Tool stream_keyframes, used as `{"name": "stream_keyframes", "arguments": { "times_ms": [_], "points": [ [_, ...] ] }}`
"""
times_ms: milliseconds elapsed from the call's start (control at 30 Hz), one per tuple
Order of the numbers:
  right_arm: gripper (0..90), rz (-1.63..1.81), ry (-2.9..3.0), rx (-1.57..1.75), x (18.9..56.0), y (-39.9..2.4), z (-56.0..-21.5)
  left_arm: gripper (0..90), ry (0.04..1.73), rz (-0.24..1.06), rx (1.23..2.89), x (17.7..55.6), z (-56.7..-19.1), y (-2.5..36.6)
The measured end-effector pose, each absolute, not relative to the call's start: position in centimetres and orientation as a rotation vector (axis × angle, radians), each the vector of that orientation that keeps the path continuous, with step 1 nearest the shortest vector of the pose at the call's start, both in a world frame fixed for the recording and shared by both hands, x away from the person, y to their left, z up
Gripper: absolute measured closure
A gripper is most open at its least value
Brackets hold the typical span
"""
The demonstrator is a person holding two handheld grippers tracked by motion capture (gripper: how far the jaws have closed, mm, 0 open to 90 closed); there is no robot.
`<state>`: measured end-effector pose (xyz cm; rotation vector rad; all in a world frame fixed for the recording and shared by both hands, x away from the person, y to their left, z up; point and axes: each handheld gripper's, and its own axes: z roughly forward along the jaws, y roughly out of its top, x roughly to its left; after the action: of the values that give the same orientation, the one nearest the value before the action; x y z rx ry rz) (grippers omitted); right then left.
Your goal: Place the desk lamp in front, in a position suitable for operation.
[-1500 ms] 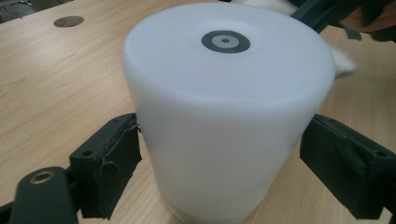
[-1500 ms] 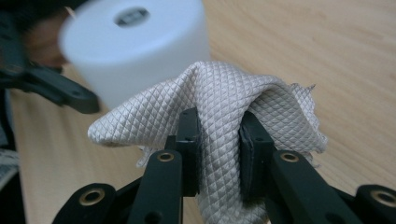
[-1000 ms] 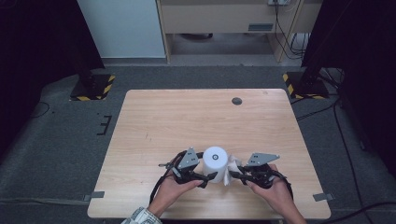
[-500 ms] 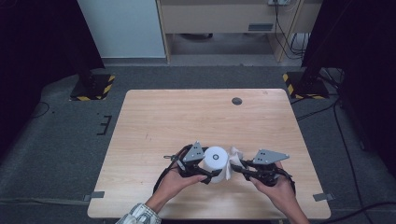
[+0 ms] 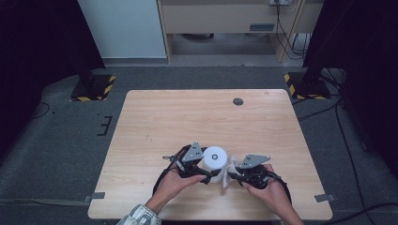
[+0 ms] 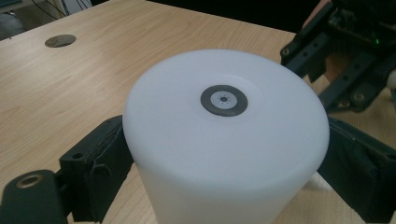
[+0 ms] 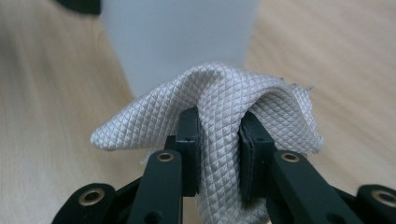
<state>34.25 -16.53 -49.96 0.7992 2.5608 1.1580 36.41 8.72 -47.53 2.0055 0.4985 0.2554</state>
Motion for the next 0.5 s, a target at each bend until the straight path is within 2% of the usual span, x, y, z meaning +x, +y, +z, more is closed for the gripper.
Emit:
{"name": "stream_keyframes", "arguments": {
  "times_ms": [267, 500],
  "points": [
    [73.0, 1.419, 2.393, 0.791, 34.2, -18.3, -47.3, 8.1, 0.499, 0.256, 2.007, 36.4, -47.5, 8.7],
    [72.9, 1.256, 2.517, 0.766, 34.3, -16.8, -49.1, 8.1, 0.509, 0.255, 2.007, 36.4, -47.5, 8.9]
  ]
}}
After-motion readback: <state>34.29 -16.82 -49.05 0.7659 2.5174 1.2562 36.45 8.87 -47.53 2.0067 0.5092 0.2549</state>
